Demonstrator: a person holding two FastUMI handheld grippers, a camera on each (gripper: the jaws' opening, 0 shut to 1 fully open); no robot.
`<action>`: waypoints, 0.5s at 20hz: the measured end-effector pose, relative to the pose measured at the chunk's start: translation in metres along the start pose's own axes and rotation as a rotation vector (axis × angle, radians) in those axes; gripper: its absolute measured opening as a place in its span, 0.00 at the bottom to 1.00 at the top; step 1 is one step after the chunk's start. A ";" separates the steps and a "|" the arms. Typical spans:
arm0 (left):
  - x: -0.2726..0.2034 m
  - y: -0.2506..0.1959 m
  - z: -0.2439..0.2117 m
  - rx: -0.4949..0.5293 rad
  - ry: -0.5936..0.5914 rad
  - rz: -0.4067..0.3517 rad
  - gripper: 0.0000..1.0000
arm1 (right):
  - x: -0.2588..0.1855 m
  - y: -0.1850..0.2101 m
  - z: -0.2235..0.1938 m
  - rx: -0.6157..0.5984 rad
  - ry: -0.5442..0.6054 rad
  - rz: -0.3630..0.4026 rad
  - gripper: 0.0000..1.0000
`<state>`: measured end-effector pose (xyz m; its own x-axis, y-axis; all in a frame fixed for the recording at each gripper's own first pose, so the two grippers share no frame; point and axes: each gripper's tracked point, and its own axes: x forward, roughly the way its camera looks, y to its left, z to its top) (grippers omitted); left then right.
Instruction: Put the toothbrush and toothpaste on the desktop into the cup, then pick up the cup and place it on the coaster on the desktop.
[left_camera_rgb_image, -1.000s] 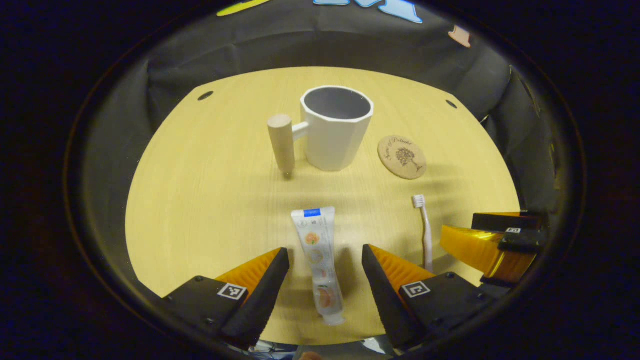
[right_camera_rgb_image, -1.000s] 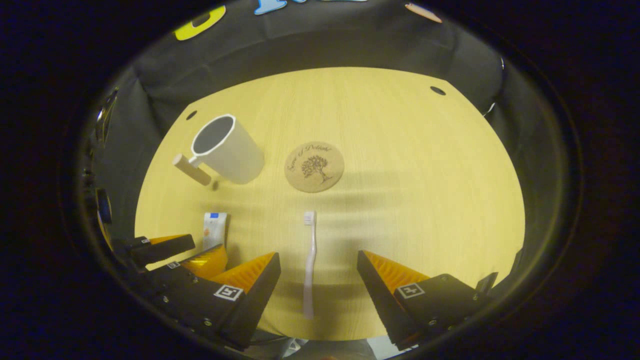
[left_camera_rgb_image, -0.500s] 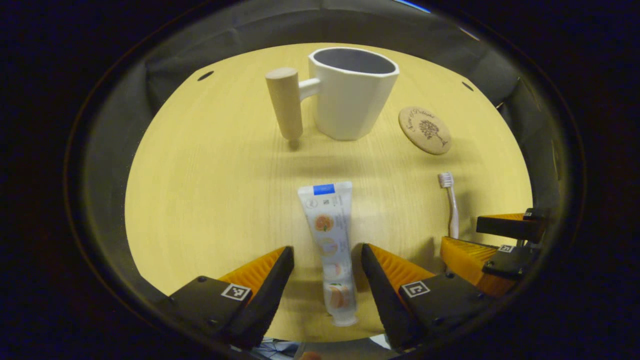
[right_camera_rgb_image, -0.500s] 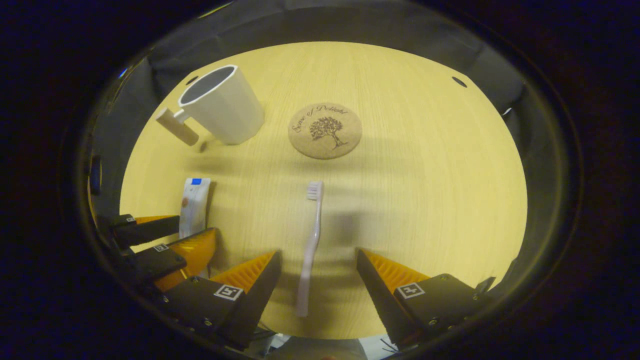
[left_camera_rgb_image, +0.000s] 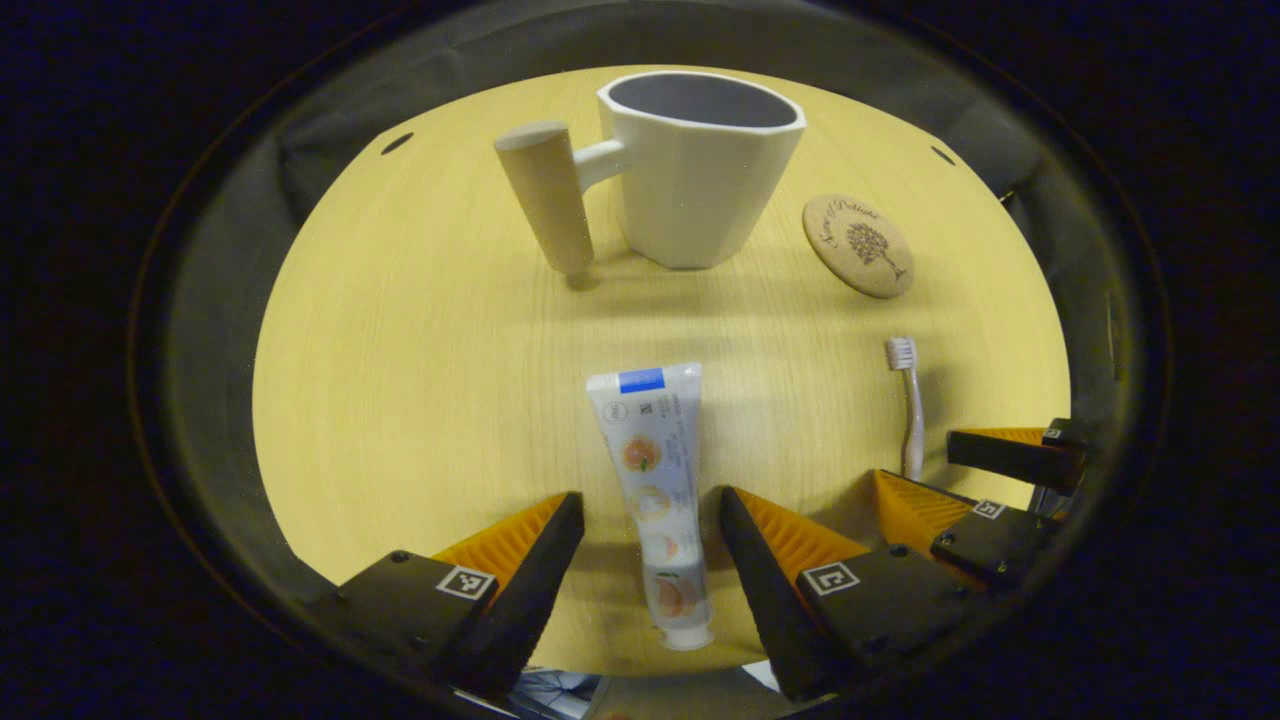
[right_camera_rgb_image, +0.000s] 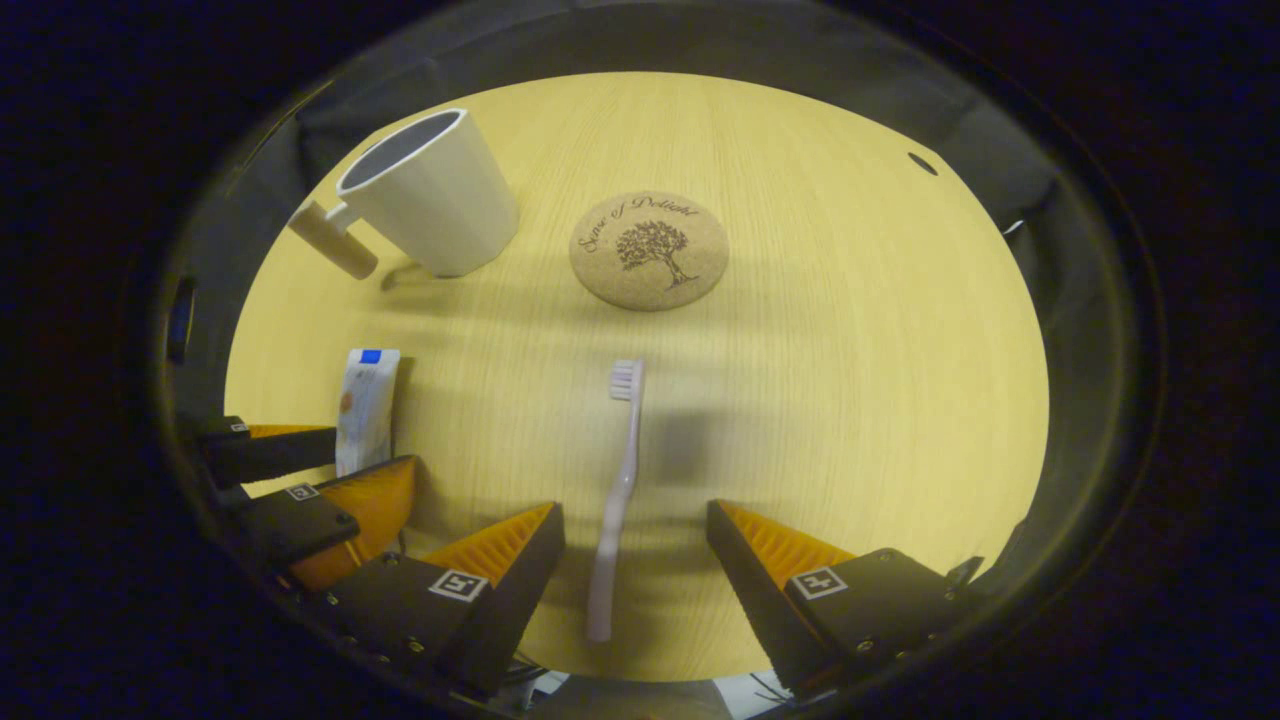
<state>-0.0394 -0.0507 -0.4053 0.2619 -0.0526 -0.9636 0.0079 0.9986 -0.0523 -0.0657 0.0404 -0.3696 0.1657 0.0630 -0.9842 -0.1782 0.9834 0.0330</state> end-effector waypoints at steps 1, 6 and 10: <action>0.000 0.000 0.000 -0.003 0.004 0.001 0.96 | 0.001 0.000 0.000 0.010 0.002 -0.003 0.94; -0.001 0.000 0.000 0.007 0.009 0.001 0.96 | 0.001 -0.001 0.003 0.075 0.033 -0.018 0.94; 0.001 -0.006 0.011 0.016 -0.040 -0.003 0.77 | 0.000 -0.001 0.004 0.086 0.083 -0.025 0.80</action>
<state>-0.0287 -0.0567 -0.4029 0.3006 -0.0553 -0.9522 0.0240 0.9984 -0.0504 -0.0617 0.0405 -0.3688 0.0875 0.0277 -0.9958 -0.0906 0.9957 0.0198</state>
